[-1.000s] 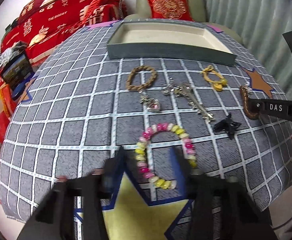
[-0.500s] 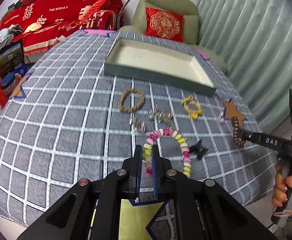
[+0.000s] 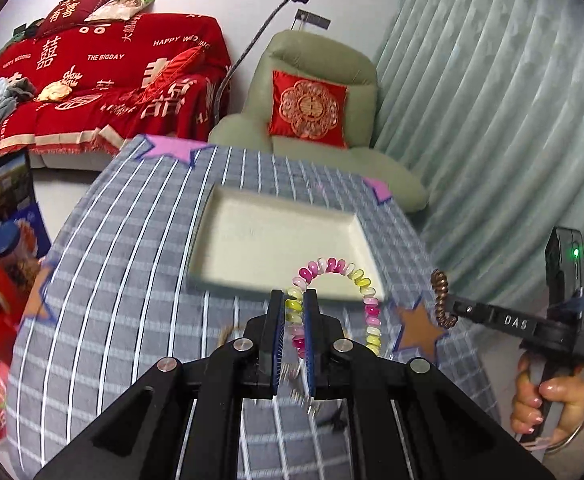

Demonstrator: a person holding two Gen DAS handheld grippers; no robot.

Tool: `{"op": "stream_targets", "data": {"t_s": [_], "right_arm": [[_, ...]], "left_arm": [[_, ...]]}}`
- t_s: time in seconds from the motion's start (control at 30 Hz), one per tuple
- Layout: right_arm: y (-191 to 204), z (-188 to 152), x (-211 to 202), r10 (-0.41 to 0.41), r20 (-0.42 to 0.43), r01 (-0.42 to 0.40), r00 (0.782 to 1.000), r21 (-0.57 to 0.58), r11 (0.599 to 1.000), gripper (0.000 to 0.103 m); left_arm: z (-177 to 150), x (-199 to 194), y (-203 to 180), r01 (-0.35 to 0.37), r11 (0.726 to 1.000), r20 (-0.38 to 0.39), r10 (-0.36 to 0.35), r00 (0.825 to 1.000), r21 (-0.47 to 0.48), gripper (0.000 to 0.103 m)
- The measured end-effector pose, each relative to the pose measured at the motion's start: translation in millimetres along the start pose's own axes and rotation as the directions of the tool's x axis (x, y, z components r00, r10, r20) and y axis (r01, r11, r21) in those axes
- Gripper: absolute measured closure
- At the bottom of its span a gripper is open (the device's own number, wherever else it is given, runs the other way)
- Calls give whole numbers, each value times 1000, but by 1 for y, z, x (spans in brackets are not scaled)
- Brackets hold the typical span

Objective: Organize jewelry
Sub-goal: 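Carry both bracelets into the tray and open both tools to release them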

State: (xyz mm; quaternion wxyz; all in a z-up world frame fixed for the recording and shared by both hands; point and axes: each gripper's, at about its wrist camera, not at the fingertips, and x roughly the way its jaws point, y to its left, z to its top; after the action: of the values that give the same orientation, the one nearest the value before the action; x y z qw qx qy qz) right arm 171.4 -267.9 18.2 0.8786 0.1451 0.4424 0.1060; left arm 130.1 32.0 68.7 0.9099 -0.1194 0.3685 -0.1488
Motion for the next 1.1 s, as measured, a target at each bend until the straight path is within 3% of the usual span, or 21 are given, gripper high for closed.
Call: {"op": "stream_targets", "data": {"t_s": [0.23, 0.43, 0.63, 0.77, 1.1], "right_arm": [[15, 68, 21, 9, 28, -8, 1000, -37, 999, 91], [17, 101, 81, -12, -2, 12, 1000, -58, 998, 91], [11, 108, 154, -66, -63, 62, 996, -70, 996, 91], [6, 104, 187, -103, -91, 96, 990, -84, 992, 92], [-6, 95, 222, -175, -125, 162, 977, -111, 981, 90]], "left_arm": [[58, 53, 4, -21, 1000, -2, 21, 1000, 8, 84], [74, 132, 17, -83, 996, -61, 83, 995, 12, 84], [62, 204, 23, -177, 979, -110, 187, 976, 100, 84], [56, 234, 31, -194, 975, -147, 208, 967, 106, 84], [43, 264, 31, -253, 955, -175, 279, 944, 156, 84]]}}
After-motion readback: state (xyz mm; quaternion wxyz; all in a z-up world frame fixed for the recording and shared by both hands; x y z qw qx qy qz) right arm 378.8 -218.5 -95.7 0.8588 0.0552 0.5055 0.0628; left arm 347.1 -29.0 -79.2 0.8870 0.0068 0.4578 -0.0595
